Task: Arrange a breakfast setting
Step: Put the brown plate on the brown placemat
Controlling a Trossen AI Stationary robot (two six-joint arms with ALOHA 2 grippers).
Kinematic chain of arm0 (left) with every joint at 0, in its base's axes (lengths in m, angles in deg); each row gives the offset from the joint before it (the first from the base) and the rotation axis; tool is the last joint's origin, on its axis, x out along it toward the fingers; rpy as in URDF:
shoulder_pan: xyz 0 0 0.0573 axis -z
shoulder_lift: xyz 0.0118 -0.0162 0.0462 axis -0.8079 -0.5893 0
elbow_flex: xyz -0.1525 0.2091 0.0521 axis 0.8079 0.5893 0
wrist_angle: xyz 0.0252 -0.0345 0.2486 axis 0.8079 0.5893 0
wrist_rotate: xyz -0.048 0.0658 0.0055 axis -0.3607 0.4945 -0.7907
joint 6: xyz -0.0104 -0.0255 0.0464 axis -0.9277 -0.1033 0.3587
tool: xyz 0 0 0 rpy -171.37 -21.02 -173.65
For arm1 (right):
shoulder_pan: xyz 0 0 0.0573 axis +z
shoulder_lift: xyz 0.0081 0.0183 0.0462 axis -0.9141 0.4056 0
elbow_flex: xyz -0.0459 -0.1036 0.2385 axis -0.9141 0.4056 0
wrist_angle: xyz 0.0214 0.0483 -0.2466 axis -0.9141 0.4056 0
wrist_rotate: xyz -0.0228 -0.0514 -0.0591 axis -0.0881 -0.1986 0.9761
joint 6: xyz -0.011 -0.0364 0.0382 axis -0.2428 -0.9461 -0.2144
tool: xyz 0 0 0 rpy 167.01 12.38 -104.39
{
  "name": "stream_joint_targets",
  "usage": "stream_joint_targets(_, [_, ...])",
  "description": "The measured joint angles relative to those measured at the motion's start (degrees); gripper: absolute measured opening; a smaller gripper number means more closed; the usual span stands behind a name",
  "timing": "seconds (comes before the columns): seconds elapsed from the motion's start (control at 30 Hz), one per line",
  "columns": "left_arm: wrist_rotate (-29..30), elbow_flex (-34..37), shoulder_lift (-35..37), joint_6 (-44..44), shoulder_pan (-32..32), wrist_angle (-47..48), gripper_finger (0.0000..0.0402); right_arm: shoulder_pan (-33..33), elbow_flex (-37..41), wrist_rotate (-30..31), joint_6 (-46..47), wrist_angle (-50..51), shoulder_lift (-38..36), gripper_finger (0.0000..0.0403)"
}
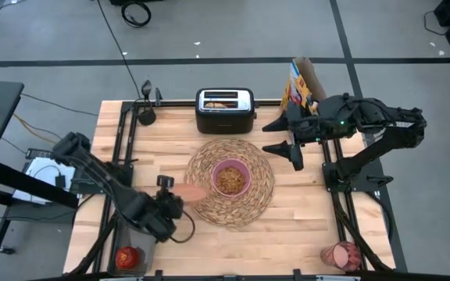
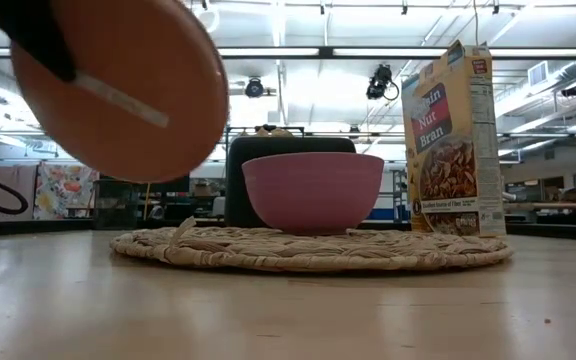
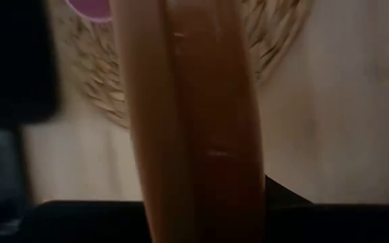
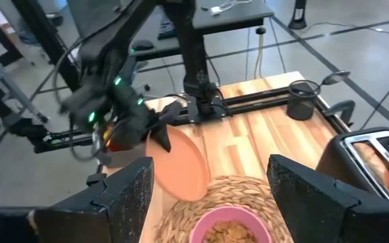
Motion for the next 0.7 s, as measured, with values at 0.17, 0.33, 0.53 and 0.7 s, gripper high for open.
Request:
stream_joint_targets(0.17, [9.6, 0.0, -7.2, 4.7, 2.2, 0.7, 0.0041, -0.5, 0.0, 0.0, 0.0, 0.1, 0.0, 0.0291])
stream_joint_targets(0.33, [14.0, 0.0, -13.6, 8.2, 5.7, 0.2, 0.0042, -0.5, 0.0, 0.0, 0.3, 0.2, 0.0, 0.0291])
stream_joint_targets(0.53, [14.4, 0.1, -18.2, 8.3, 7.9, -4.3, 0.0044, -0.1, 0.0, -0.3, 0.4, 0.8, 0.0, 0.0291])
stream_joint_targets(0.7, [14.7, 0.1, -19.2, 4.6, 6.7, -6.6, 0.0046, -0.1, 0.0, -0.3, 0.4, 2.0, 0.0, 0.0291])
